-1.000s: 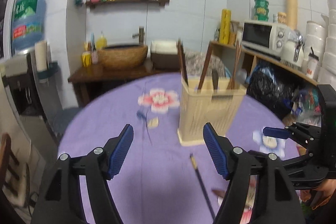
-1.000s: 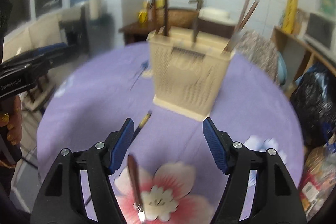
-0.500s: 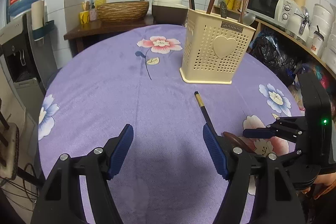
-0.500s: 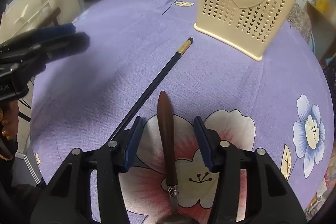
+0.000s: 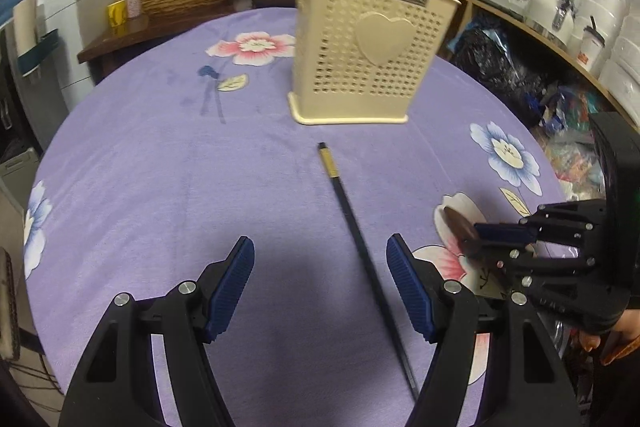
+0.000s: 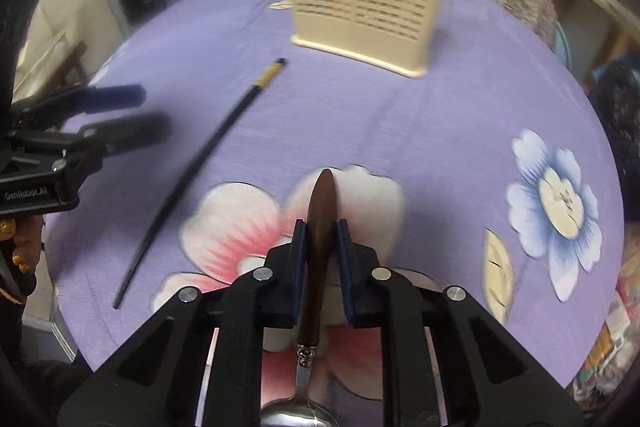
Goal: Organize utensils
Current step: 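Grasp the wooden-handled spoon with the right tool while the left tool grasps the gold-tipped black chopstick, then carry the chopstick and wooden-handled spoon over the cream basket and open both tools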
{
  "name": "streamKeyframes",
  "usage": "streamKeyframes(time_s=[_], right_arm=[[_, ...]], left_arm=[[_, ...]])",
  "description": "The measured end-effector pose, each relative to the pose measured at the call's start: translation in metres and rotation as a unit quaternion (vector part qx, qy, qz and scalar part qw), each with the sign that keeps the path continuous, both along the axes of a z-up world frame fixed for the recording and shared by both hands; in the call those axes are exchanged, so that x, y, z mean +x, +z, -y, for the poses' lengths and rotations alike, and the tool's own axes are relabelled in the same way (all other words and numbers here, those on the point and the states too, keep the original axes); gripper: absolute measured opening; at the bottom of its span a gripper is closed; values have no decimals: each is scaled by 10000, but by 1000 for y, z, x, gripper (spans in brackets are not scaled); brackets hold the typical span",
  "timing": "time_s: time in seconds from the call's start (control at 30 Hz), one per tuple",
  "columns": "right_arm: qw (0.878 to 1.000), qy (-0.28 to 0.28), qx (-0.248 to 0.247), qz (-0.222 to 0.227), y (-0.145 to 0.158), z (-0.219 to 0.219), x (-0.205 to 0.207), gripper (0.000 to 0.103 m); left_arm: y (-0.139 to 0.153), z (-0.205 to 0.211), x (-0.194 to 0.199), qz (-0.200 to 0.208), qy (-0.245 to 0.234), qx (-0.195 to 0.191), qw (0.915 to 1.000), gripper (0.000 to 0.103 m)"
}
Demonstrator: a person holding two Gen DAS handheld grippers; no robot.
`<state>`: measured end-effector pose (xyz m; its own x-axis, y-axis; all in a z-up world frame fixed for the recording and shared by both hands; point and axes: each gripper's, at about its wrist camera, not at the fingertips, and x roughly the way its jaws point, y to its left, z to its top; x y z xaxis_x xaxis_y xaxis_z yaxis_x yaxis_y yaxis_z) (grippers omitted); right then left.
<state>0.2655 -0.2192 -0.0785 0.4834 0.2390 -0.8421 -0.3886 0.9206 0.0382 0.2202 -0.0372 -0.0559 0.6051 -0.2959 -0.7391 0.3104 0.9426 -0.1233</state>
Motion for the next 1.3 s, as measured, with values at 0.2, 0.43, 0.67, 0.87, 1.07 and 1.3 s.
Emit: streamKeyframes(time_s=[0.2,0.43,0.67,0.87,1.07,1.3], right_arm=[[9991,-323,262,-63,-2,22,2,16],[9992,-371,147,45,-2,17,0,16],[9991,-402,124,61,-2,15,2,16],[9991,-391,16,145,-2,9,5,16],[9992,-344,33,218,-2,10,4,16],[9982,-332,305,385,9,17,-5,16]], left_arm=[[-13,35,24,-336,-154,303,9989,68],[-24,59,50,-309,-57,818,9962,67],[-19,68,72,-313,43,894,9955,29],[-18,64,84,-399,120,733,9964,9],[-12,54,76,-337,151,444,9983,8],[29,37,47,175,105,-106,9997,8]])
